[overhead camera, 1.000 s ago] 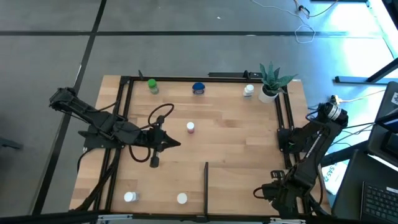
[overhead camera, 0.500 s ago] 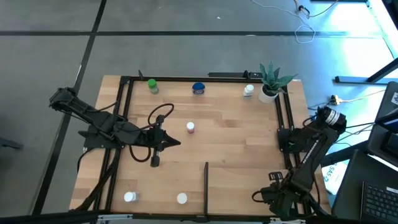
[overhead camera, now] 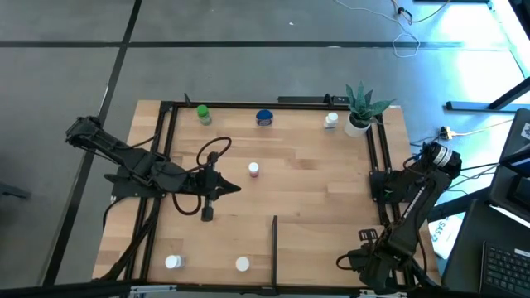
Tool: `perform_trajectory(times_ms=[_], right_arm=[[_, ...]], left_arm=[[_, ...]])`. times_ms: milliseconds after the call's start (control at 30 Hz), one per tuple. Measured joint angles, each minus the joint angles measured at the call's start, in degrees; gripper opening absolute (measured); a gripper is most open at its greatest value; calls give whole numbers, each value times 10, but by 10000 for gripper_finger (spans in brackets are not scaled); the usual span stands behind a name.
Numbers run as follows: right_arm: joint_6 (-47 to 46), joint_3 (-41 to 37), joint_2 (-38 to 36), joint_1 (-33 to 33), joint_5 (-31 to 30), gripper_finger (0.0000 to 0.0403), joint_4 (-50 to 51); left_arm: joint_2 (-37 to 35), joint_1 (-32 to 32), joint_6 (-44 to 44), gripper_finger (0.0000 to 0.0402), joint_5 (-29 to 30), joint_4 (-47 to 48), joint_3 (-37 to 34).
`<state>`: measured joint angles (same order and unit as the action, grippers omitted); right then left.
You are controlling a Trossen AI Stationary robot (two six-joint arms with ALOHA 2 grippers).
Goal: Pick and place medicine bottles onto shelf by color
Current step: Put the middle right white pill bottle onto the shelf, then put the pink pill bottle onto the shelf
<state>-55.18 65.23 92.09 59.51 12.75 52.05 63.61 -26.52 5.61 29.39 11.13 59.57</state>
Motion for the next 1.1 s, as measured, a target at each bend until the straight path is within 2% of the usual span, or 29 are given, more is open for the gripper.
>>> perform_trajectory(times_ms=[367,700,1100], right_arm=[[2,-3,2,0,-4,211,3],[-5,2,2,-1,22,211,5],[-16,53,1,-1,-7,211,49]], left_arm=[[0,0,0,0,0,0,0],[0,0,0,0,0,0,0],[0,0,-3,0,0,5,0]])
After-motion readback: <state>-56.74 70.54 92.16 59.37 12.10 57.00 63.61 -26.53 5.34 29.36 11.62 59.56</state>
